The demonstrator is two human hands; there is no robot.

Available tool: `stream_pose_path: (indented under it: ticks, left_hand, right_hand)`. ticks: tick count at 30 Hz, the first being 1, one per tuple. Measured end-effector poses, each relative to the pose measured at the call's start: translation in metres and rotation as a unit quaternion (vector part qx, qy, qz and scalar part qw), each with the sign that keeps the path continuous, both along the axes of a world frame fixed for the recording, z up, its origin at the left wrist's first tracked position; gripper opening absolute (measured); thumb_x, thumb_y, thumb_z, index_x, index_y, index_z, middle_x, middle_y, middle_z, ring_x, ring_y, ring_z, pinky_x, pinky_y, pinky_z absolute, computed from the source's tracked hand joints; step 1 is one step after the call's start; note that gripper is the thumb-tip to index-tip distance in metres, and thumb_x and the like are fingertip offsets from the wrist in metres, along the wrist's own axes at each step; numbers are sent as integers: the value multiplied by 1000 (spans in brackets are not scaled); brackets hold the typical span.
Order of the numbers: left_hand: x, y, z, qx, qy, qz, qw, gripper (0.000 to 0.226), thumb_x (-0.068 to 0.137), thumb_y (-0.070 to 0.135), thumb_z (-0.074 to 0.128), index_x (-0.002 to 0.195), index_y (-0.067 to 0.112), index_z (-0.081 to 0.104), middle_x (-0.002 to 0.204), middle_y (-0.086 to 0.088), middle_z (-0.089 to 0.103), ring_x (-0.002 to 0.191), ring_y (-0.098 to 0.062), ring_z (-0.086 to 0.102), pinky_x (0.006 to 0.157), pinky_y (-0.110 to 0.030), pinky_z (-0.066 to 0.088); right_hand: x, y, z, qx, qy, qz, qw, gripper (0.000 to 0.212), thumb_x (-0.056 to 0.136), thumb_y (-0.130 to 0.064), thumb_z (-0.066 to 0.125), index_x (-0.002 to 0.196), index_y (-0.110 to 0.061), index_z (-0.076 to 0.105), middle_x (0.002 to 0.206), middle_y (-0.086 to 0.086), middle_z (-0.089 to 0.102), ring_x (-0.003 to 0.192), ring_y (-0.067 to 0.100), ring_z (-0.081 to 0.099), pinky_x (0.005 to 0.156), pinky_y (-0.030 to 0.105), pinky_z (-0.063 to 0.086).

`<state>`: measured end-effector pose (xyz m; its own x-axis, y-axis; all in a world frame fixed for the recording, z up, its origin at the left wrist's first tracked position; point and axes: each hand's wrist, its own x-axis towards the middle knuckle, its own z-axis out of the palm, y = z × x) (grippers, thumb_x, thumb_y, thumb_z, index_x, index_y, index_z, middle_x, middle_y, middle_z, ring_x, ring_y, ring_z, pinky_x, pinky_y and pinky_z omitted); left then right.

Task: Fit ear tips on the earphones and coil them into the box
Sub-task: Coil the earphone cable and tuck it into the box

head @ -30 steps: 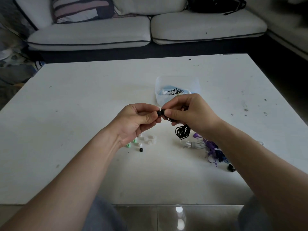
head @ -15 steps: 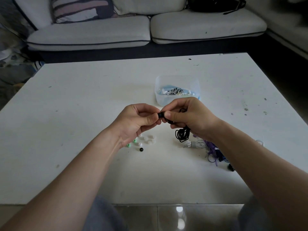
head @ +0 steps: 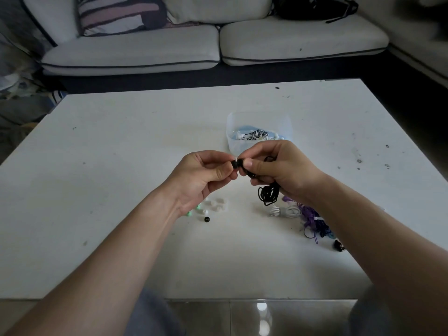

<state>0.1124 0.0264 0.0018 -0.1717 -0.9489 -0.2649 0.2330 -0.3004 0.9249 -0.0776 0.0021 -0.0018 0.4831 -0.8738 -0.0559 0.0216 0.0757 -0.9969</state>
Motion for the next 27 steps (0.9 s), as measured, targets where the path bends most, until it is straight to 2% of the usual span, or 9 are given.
stream_pose_path:
  ticks: [3, 5, 9, 14, 20, 23, 27]
  left_hand:
    - [1, 0, 0, 5, -17, -13, 1000, 13, 66, 6, 70, 65, 18, 75, 72, -8, 73, 64, -15, 71, 62, -20, 56]
    - [0, 0, 0, 1, -19, -24, 1000, 15, 66, 6, 70, 64, 20, 75, 71, -7, 73, 64, -15, 71, 63, -20, 56]
    - [-1, 1, 1, -10, -15, -34, 999, 18, 66, 7, 69, 62, 23, 76, 68, -6, 72, 63, -13, 69, 64, -19, 56]
    - [0, 1, 3, -20, -10, -51, 998, 17, 67, 6, 69, 63, 21, 74, 73, -11, 73, 64, -15, 69, 64, -20, 56]
    - [-2, 1, 4, -26, -9, -33, 999, 17, 66, 6, 69, 62, 21, 76, 69, -7, 73, 62, -14, 69, 62, -19, 56]
    - [-2, 1, 6, -33, -10, -32, 999, 17, 69, 7, 68, 64, 21, 77, 69, -4, 73, 63, -12, 69, 62, -18, 56]
    - [-3, -1, 5, -21, 5, -14, 1000, 15, 70, 6, 68, 66, 18, 77, 71, -7, 73, 64, -13, 71, 61, -19, 56]
  right_hand:
    - [-4, -1, 2, -39, 48, 3, 998, 8, 92, 1, 64, 89, -1, 71, 71, 5, 69, 64, 10, 61, 64, 25, 55]
    - [-4, 0, 3, -43, 41, 14, 998, 8, 93, 2, 63, 90, 0, 70, 71, 6, 68, 62, 8, 61, 62, 25, 54]
    - [-4, 1, 2, 8, -6, 28, 1000, 9, 93, 3, 59, 90, 1, 66, 71, 7, 64, 46, 3, 51, 61, 23, 50]
    - [-2, 0, -3, 88, -81, 62, 991, 10, 83, -11, 63, 80, -10, 73, 69, 7, 63, 40, 5, 35, 59, 23, 46]
    - [-5, 1, 7, 8, -14, 37, 999, 7, 88, -5, 65, 83, -5, 70, 70, 5, 66, 45, 5, 45, 60, 23, 50]
    - [-4, 1, 10, -29, 18, 9, 999, 11, 92, 0, 63, 86, -4, 71, 72, 5, 69, 59, 8, 59, 62, 24, 52]
    - [-7, -1, 12, -53, 43, -7, 998, 12, 93, -2, 65, 86, -7, 74, 75, 7, 70, 70, 13, 61, 65, 26, 54]
